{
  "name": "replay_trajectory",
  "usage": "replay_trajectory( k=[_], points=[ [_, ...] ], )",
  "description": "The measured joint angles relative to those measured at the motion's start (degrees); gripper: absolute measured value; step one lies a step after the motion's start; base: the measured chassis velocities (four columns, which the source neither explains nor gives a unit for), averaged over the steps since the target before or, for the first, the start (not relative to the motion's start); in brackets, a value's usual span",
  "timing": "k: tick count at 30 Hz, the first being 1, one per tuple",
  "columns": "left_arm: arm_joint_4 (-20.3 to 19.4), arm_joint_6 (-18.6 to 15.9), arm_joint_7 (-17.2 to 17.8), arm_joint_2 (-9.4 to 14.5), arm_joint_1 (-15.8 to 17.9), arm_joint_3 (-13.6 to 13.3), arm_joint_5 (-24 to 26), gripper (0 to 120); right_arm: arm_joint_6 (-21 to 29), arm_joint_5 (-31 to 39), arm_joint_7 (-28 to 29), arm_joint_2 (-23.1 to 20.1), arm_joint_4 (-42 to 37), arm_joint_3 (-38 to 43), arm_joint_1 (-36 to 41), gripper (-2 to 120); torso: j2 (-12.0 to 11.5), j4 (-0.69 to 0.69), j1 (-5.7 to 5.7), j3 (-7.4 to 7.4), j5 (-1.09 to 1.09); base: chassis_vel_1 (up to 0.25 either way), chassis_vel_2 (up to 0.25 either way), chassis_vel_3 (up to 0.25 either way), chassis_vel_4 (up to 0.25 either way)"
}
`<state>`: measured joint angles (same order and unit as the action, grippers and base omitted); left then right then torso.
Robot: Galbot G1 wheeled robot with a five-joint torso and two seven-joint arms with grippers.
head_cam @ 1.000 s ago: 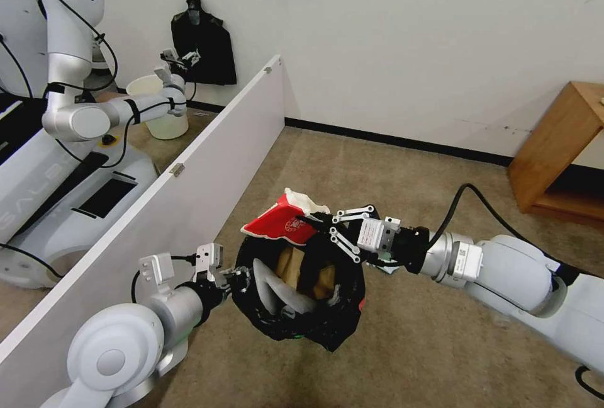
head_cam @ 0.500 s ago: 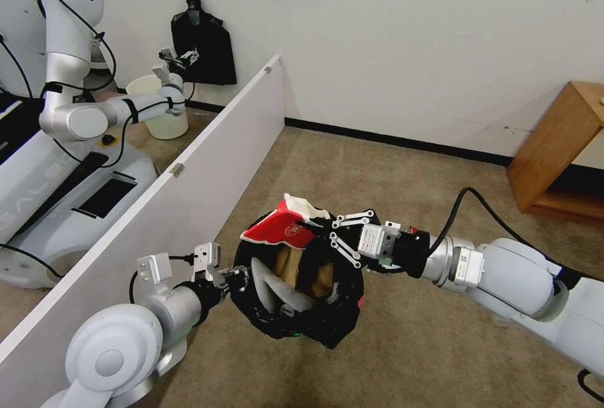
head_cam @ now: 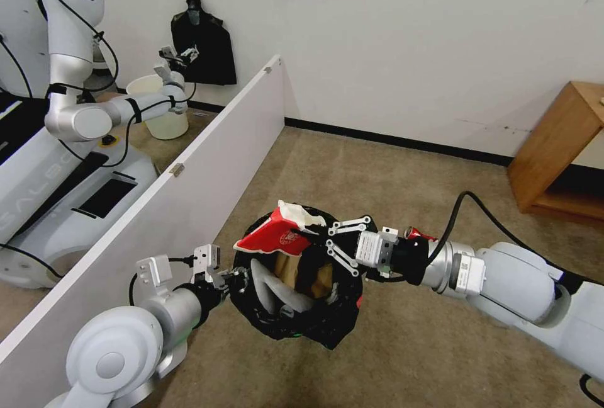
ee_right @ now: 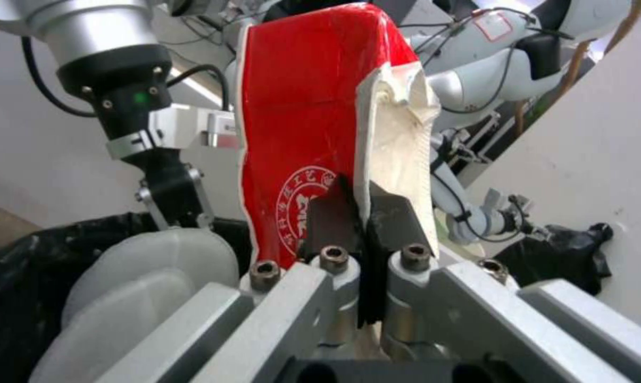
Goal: Pick up the trash bin and place the garbage on the floor into it.
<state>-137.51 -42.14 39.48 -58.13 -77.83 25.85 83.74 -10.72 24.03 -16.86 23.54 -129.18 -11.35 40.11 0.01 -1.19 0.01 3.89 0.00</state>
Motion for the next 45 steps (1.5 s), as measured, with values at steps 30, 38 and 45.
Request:
replay_trajectory(
  k=[30, 38, 45],
  points=[
    [-1.1, 0.0, -0.4, -0.9, -0.9, 0.9, 0.0, 0, -0.5, -3.8, -0.8, 1.4, 2.8, 0.0, 5.0, 0, 0.0, 0.00, 0.00, 0.00, 0.00, 0.000, 0.000, 0.000, 0.000],
    [-1.2, 0.0, -0.5, -0.7, -0.9, 0.9, 0.3, 0, -0.9, -5.0, -0.7, 1.9, 3.9, 0.0, 5.9, 26, 0.0, 0.00, 0.00, 0.00, 0.00, 0.000, 0.000, 0.000, 0.000],
    [-1.1, 0.0, -0.5, -0.6, -0.5, 0.8, 0.4, 0, -1.4, -5.3, -0.8, 2.0, 4.4, 0.0, 5.9, 54, 0.0, 0.00, 0.00, 0.00, 0.00, 0.000, 0.000, 0.000, 0.000]
  ],
)
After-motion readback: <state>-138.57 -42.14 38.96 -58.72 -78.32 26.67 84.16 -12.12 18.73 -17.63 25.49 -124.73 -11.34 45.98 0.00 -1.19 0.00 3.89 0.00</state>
